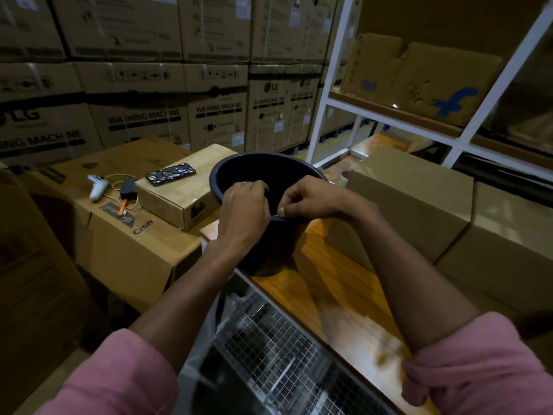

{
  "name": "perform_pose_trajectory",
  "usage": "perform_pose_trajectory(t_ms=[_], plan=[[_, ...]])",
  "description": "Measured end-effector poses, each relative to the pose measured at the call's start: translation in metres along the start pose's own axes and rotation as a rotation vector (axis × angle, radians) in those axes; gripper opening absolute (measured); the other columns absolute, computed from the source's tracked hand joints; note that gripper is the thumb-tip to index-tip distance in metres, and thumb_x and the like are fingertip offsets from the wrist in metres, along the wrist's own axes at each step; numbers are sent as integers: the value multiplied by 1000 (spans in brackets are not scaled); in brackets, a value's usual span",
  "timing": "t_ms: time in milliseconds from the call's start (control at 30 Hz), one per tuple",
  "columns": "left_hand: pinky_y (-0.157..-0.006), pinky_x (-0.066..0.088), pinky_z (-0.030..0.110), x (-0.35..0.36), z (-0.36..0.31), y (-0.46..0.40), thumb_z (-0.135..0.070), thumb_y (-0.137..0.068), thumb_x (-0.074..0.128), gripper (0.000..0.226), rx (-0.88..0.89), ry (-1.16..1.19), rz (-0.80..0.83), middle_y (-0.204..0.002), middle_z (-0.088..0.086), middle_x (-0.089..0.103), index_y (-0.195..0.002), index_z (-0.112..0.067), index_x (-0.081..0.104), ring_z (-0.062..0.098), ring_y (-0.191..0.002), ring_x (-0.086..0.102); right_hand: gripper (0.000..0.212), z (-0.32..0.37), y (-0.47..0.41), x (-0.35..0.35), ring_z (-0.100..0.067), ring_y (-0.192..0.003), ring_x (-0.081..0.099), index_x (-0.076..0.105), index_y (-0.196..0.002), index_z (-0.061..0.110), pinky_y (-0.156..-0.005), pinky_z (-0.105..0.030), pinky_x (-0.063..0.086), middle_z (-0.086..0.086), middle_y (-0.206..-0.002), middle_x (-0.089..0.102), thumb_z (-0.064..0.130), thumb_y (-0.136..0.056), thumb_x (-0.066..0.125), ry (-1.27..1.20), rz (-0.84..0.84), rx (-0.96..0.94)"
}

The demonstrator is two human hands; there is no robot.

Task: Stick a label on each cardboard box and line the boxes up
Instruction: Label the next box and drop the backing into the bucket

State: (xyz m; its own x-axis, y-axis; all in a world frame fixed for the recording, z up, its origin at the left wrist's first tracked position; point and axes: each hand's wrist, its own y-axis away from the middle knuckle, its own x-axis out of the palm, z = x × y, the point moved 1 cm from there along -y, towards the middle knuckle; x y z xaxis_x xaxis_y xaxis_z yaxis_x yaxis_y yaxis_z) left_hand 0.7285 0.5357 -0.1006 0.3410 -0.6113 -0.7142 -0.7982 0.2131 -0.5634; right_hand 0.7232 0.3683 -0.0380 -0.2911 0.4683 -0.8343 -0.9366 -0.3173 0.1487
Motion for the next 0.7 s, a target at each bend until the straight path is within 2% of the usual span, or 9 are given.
perform_pose_trajectory(t_ms=[200,433,533,600,700], plan=[[-84,37,31,5,1,0,-17,-100,48,25,-17,-33,2,-106,4,67,-120,-13,64,20,-100,58,12,1,-3,-1,-5,-81,63,76,-98,15,-72,-24,46,7,-87,71,19,-96,64,-39,39,35],[-86,38,32,7,2,-1,-18,-101,47,25,-9,-20,-6,-105,2,67,-121,-15,63,19,-100,58,17,0,-10,6,-7,-75,60,71,-99,7,-69,-25,46,1,-86,65,17,-99,57,-16,61,49],[-85,34,31,7,1,-1,-17,-101,47,26,-10,-29,-9,-106,3,67,-121,-14,63,20,-102,58,24,-3,-17,6,-12,-72,60,70,-87,13,-67,-29,48,-1,-82,67,20,-102,53,-13,9,62],[-84,31,30,7,0,-1,-17,-101,47,26,-11,-39,-14,-106,4,68,-121,-13,64,20,-102,58,28,-7,-23,6,-15,-76,65,72,-83,15,-70,-33,50,-5,-88,72,22,-102,52,25,-62,69],[-84,35,32,7,1,-2,-17,-101,47,25,-14,-39,-10,-104,3,68,-120,-14,64,20,-101,59,25,-12,-33,9,-14,-77,66,72,-82,11,-66,-31,48,-7,-91,73,19,-99,56,106,-110,96]])
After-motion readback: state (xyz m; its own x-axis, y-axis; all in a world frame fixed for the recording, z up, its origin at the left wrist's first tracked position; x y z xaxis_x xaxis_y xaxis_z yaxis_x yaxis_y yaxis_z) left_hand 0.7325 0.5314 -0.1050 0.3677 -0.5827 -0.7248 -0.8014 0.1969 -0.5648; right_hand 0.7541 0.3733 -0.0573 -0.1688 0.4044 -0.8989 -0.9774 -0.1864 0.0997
